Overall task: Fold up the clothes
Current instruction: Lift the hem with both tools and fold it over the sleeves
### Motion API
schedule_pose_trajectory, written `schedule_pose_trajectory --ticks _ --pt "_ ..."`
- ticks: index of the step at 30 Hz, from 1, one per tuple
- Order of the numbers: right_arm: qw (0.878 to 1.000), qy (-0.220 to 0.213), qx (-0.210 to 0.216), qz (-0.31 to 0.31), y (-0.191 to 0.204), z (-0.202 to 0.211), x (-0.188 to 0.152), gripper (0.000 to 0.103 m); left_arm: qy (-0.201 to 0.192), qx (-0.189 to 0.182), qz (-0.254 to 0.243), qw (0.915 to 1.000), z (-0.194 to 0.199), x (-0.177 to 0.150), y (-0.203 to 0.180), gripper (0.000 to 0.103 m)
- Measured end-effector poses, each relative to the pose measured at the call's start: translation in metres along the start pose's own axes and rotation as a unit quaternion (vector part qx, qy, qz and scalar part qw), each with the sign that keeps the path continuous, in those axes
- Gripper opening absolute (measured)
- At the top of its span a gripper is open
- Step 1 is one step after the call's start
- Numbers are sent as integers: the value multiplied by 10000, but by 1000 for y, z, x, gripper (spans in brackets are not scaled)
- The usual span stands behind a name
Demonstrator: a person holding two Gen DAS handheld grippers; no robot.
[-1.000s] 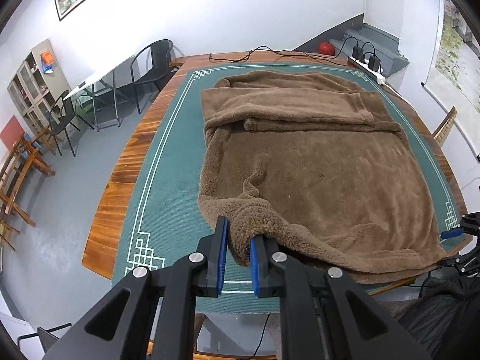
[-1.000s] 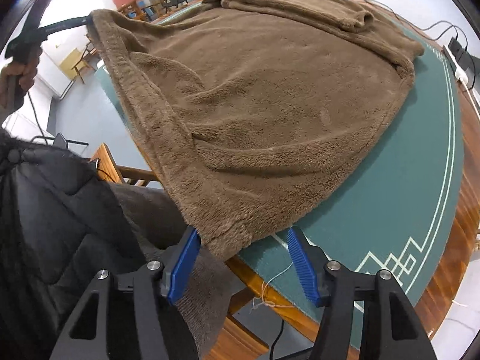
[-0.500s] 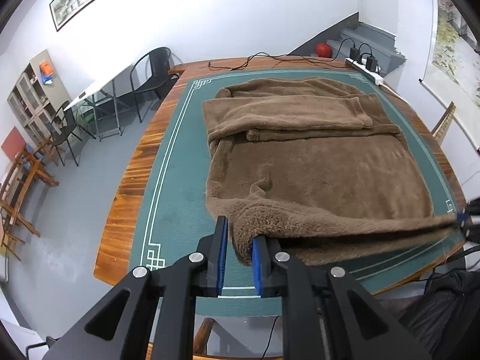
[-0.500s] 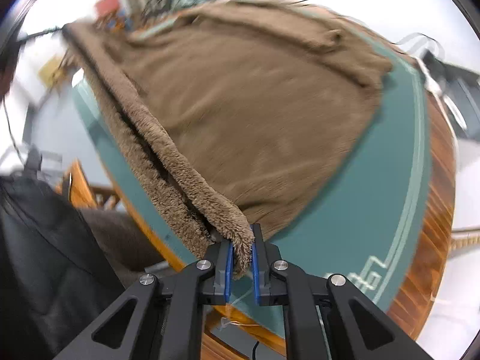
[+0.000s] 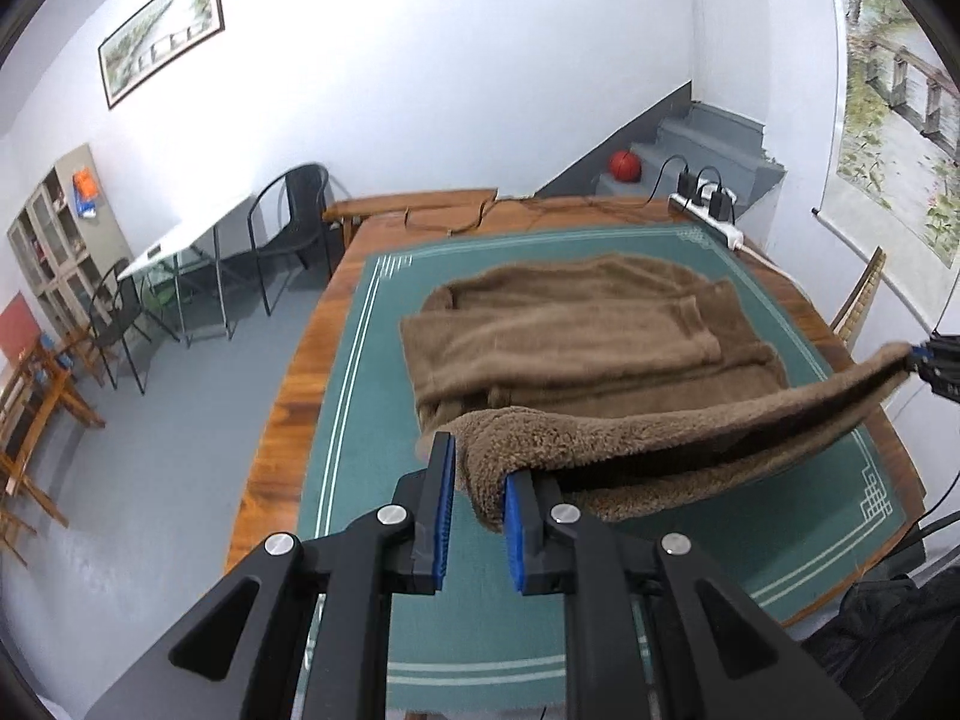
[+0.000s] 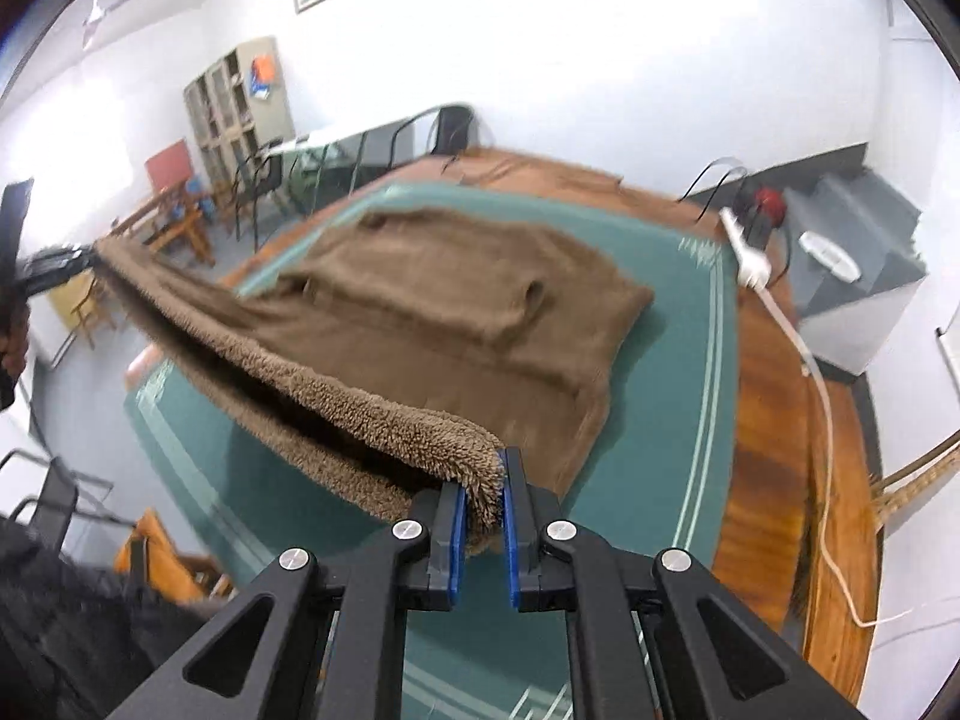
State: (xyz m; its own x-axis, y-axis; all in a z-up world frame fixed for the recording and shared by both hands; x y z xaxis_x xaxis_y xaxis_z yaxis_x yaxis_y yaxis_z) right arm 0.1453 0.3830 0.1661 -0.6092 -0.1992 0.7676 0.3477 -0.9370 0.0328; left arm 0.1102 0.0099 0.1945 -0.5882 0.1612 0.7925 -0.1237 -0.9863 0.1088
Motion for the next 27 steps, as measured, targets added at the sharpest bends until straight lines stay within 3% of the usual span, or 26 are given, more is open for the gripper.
schedule_pose_trajectory --ticks 4,15,21,27 --pt "9989 -330 -318 -104 -17 -6 35 11 -202 0 -4 9998 -12 30 6 32" --pt "9882 -905 -1075 -614 -61 -44 123 11 -544 -369 114 9978 -86 116 19 33" --pt "9818 -920 -1445 -823 -85 -85 160 11 -436 -632 309 9966 -150 151 31 33" --pt "9789 -685 -1621 -1034 -105 -145 176 11 -36 -669 558 9962 -237 165 42 33"
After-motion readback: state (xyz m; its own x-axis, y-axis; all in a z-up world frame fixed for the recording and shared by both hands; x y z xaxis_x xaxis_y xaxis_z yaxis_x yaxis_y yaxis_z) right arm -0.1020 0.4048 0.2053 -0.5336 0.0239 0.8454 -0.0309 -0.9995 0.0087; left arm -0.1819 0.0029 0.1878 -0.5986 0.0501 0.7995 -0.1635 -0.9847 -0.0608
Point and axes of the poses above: each gripper's, at about its wrist camera, not at the fingertips, and z roughly against the way its jaws point, y to its left, x to its top, the point moved 6 cm from there along -z, roughly the way its jaws point, and after that the axes turned 6 degrees about -y, right-handed, at the moved point
